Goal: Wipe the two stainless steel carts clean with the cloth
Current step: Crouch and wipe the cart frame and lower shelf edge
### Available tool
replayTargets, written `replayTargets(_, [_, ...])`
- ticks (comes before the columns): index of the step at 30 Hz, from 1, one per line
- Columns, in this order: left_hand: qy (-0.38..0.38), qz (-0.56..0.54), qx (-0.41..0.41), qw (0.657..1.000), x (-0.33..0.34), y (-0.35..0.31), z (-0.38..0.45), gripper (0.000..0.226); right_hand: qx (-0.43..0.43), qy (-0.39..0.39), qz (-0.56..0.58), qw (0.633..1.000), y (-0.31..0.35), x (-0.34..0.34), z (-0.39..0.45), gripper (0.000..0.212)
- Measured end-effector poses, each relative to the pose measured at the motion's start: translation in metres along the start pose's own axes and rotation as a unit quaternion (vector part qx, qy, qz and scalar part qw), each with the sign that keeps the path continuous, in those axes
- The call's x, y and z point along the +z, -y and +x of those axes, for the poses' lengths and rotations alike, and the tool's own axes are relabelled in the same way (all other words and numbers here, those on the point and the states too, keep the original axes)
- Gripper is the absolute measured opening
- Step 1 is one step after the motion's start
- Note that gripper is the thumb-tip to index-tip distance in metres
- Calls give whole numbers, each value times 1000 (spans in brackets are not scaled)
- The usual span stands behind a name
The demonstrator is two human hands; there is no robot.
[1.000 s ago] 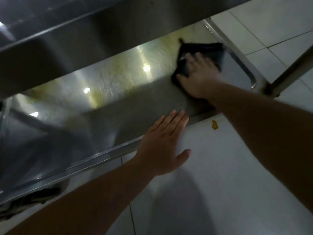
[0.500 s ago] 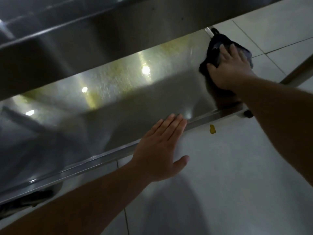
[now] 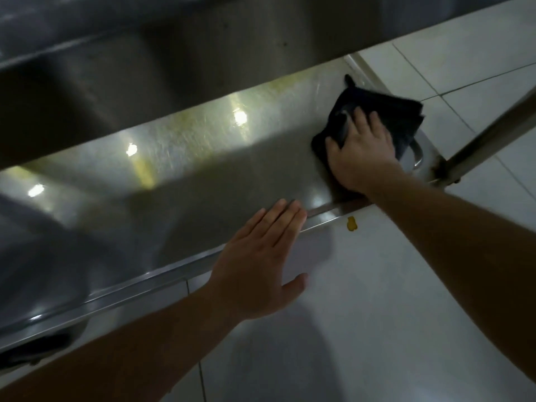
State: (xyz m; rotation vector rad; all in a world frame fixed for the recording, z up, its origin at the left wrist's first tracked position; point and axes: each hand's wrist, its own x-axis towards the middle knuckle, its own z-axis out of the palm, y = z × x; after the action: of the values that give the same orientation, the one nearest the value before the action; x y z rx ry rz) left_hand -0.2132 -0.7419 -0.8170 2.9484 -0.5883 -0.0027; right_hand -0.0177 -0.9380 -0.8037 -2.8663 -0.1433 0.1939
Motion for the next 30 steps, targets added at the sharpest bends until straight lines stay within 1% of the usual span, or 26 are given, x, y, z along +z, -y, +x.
replayTargets(2, [2,-1,-1,1000,-1,0,0,97,9,12,11,1000,-7,-14,30,75])
replayTargets(5, [0,-3,-1,1000,-1,0,1,97,-47,45,-33,997,-5,-28,69,76])
replayTargets(7, [5,-3,-2,1000,0,0,1,98,-61,52,-56,995,-1,-28,77,76])
replayTargets(9, [13,-5,-1,1000,0,0,0,98,-66,51,-56,995,5,-24,72,77])
replayTargets(11, [22,-4,-1,1000,0,0,1,99,-98,63,-52,992,21,-23,58,78])
replayTargets(13, [33,0,-2,999,-2,0,1,99,-164,69,-61,982,41,-14,33,77])
replayTargets(15, [51,-3,-3,999,-4,0,2,99,-243,73,-76,964,53,0,2,76])
replayTargets(17, [81,-21,1,996,-8,1,4,98,-275,79,-85,954,46,7,-18,77])
replayTargets(19, [107,-51,1,993,-15,6,6,96,-247,72,-85,963,31,6,-20,82])
replayTargets(21, [108,-62,0,992,-24,15,1,91,-172,58,-75,981,19,3,-13,83])
replayTargets(23, [83,-61,-18,994,-32,33,-25,84,-102,43,-73,991,15,3,-8,84])
replayTargets(26, [39,-40,-87,995,-37,70,-102,79,-41,41,-54,997,34,8,-10,85])
replayTargets(28, [47,8,-146,988,-38,93,-155,84,-39,41,-45,997,67,15,-15,84])
replayTargets(30, [85,37,-172,981,-37,105,-185,88,-82,36,-45,995,111,24,-26,81])
